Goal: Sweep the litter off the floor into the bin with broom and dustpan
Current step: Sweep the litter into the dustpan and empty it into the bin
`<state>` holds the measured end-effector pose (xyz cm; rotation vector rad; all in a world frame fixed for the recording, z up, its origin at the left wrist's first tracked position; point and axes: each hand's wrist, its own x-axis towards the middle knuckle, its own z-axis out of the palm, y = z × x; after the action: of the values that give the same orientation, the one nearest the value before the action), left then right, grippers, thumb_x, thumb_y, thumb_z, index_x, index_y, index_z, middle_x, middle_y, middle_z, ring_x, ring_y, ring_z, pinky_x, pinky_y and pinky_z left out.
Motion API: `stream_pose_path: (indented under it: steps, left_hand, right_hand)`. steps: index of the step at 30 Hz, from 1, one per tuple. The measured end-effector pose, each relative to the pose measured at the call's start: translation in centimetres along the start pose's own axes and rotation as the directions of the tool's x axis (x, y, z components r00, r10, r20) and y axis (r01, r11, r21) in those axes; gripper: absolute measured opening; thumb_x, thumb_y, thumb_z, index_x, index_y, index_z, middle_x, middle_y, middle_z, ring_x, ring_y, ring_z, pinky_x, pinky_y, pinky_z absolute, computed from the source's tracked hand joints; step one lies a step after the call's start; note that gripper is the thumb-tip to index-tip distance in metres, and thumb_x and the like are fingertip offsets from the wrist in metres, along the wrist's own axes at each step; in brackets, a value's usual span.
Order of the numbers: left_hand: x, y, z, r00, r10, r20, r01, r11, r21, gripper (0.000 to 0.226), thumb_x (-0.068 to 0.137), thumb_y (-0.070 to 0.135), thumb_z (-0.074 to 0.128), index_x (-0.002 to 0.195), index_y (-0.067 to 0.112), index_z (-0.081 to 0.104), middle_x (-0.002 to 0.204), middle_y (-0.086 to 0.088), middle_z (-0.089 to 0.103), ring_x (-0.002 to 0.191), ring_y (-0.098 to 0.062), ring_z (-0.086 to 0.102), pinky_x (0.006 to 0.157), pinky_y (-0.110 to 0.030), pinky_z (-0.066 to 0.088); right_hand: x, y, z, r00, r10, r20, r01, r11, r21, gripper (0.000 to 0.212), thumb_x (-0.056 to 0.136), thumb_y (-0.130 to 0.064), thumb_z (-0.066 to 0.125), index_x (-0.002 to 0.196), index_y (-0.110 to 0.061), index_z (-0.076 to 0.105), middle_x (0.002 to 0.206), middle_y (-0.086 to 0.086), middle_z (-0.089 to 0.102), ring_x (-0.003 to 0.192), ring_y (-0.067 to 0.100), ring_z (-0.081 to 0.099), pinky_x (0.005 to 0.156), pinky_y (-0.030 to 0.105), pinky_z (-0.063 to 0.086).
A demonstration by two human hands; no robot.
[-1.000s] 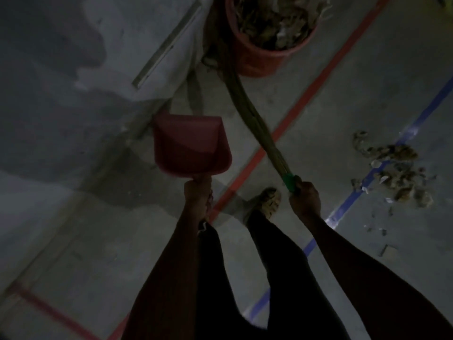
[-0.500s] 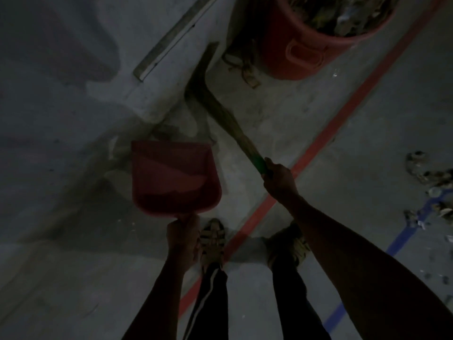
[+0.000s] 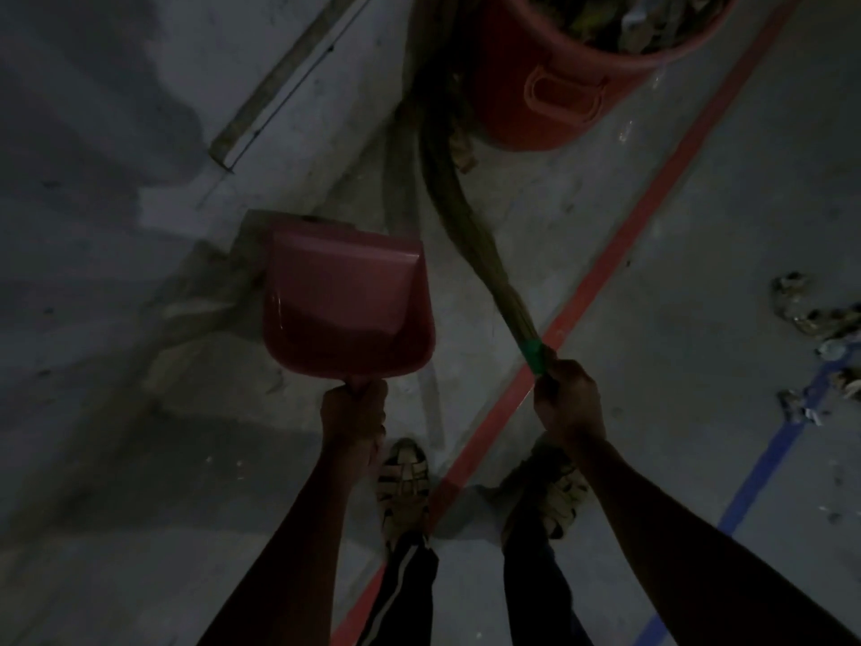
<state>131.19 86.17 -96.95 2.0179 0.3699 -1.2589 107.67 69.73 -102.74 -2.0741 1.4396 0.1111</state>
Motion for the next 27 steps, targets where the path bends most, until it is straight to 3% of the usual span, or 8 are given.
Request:
stream_pose_path:
  steps: [3, 7, 11, 15, 19, 23, 25, 27]
  left_hand:
    - [0.4, 0.4, 0.0, 1.000, 0.021, -0.020, -0.021, 1.000, -0.015, 0.034, 0.097, 0.020, 0.061, 0.067, 0.011, 0.046, 0.049, -0.005, 0.039, 0.031, -0.015, 0.033, 0.038, -0.018, 0.024]
    - [0.9, 0.4, -0.5, 0.999, 0.044, -0.018, -0.044, 0.999, -0.027, 0.031, 0.098, 0.019, 0.061, 0.071, 0.010, 0.047, 0.048, -0.004, 0.038, 0.031, -0.013, 0.033, 0.039, -0.017, 0.025]
    - [1.1, 0.1, -0.2, 0.998, 0.056, -0.041, -0.057, 0.998, -0.018, 0.032, 0.096, 0.022, 0.060, 0.069, 0.012, 0.046, 0.048, -0.002, 0.039, 0.032, -0.013, 0.033, 0.039, -0.017, 0.025]
    - [0.8, -0.6, 0.8, 0.994, 0.102, -0.041, -0.104, 0.994, -0.044, 0.041, 0.100, 0.024, 0.060, 0.065, 0.012, 0.043, 0.042, 0.002, 0.037, 0.030, -0.013, 0.033, 0.040, -0.018, 0.026]
    - [0.1, -1.1, 1.9, 0.997, 0.071, -0.031, -0.072, 0.997, -0.027, 0.039, 0.099, 0.026, 0.060, 0.066, 0.013, 0.043, 0.049, -0.004, 0.037, 0.032, -0.014, 0.032, 0.038, -0.017, 0.025]
    - [-0.5, -1.5, 2.4, 0.999, 0.049, -0.011, -0.049, 0.999, 0.012, 0.032, 0.098, 0.022, 0.059, 0.070, 0.011, 0.046, 0.052, -0.005, 0.038, 0.032, -0.014, 0.033, 0.038, -0.017, 0.024]
    - [-0.8, -1.8, 2.5, 0.999, 0.046, -0.022, -0.045, 0.999, 0.028, 0.024, 0.097, 0.022, 0.060, 0.077, 0.011, 0.052, 0.053, -0.007, 0.040, 0.033, -0.014, 0.034, 0.037, -0.018, 0.024]
    - [-1.0, -2.0, 2.6, 0.999, 0.046, -0.019, -0.045, 0.998, 0.052, 0.021, 0.096, 0.021, 0.059, 0.079, 0.011, 0.052, 0.055, -0.008, 0.038, 0.033, -0.014, 0.032, 0.035, -0.017, 0.023]
  right_hand:
    - [0.2, -0.2, -0.2, 0.998, -0.028, -0.063, 0.032, 0.998, 0.056, 0.053, 0.089, -0.005, 0.056, 0.142, -0.004, 0.051, 0.097, 0.020, 0.063, 0.071, 0.035, 0.062, 0.059, 0.037, 0.052]
    - [5.3, -2.5, -0.2, 1.000, -0.010, -0.015, 0.012, 0.994, 0.109, 0.050, 0.096, -0.016, 0.049, 0.145, -0.005, 0.048, 0.091, 0.021, 0.065, 0.072, 0.036, 0.064, 0.060, 0.035, 0.050]
    - [11.9, -6.8, -1.0, 0.986, 0.085, 0.143, -0.103, 0.987, 0.124, 0.043, 0.101, -0.020, 0.046, 0.143, -0.008, 0.048, 0.099, 0.022, 0.068, 0.083, 0.039, 0.069, 0.073, 0.048, 0.060]
    - [14.6, -9.8, -1.9, 0.920, 0.283, 0.269, -0.348, 0.908, 0.234, 0.033, 0.099, -0.018, 0.056, 0.129, -0.003, 0.056, 0.087, 0.011, 0.063, 0.066, 0.026, 0.066, 0.058, 0.037, 0.060]
    - [12.1, -7.6, -2.2, 0.858, 0.421, 0.294, -0.501, 0.812, 0.300, 0.030, 0.099, -0.017, 0.056, 0.125, -0.003, 0.055, 0.083, 0.007, 0.059, 0.063, 0.021, 0.063, 0.064, 0.039, 0.062]
    - [5.7, -0.6, -1.7, 0.899, 0.395, 0.189, -0.414, 0.907, 0.073, 0.029, 0.099, -0.026, 0.046, 0.118, -0.009, 0.060, 0.089, 0.011, 0.067, 0.074, 0.029, 0.068, 0.068, 0.043, 0.061]
    - [2.1, 3.5, -1.8, 0.912, 0.389, 0.127, -0.379, 0.920, -0.095, 0.032, 0.096, -0.028, 0.045, 0.124, -0.015, 0.056, 0.097, 0.015, 0.067, 0.082, 0.036, 0.067, 0.068, 0.040, 0.057]
    - [-1.9, 7.3, -2.3, 0.917, 0.395, 0.061, -0.382, 0.911, -0.156, 0.037, 0.095, -0.031, 0.048, 0.130, -0.019, 0.049, 0.100, 0.016, 0.063, 0.081, 0.037, 0.064, 0.068, 0.042, 0.056]
